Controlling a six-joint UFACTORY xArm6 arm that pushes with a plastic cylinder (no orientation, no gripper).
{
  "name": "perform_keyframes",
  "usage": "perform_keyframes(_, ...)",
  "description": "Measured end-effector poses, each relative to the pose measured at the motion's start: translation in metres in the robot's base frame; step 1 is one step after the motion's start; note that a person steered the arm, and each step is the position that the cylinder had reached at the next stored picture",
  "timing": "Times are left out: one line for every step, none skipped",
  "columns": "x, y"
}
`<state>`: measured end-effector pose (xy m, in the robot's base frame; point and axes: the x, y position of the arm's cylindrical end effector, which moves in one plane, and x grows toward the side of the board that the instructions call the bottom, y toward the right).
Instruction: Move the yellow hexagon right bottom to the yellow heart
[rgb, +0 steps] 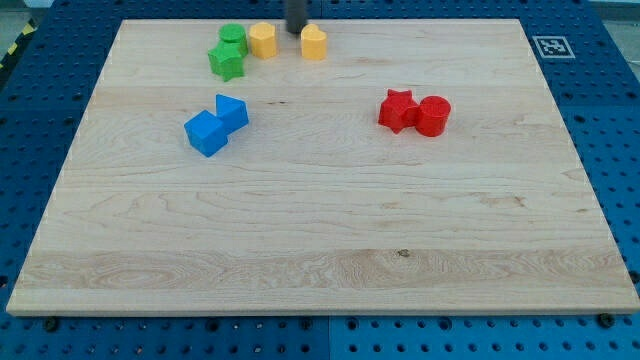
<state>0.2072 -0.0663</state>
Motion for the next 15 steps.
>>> perform_keyframes(0.0,-0.024)
perform_keyframes(0.002,-0.024)
perform_keyframes(0.019,-0.035)
perform_keyframes(0.028,-0.035)
perform_keyframes(0.031,-0.032)
perform_keyframes(0.036,-0.021)
perform_keyframes(0.041,0.006)
perform_keyframes(0.055,0.011)
perform_keyframes(0.079,-0.005)
perform_keyframes(0.095,-0.011)
perform_keyframes(0.116,-0.012)
perform_keyframes(0.129,-0.023)
perform_keyframes(0.138,-0.038)
perform_keyframes(0.144,-0.038)
perform_keyframes(0.15,-0.027)
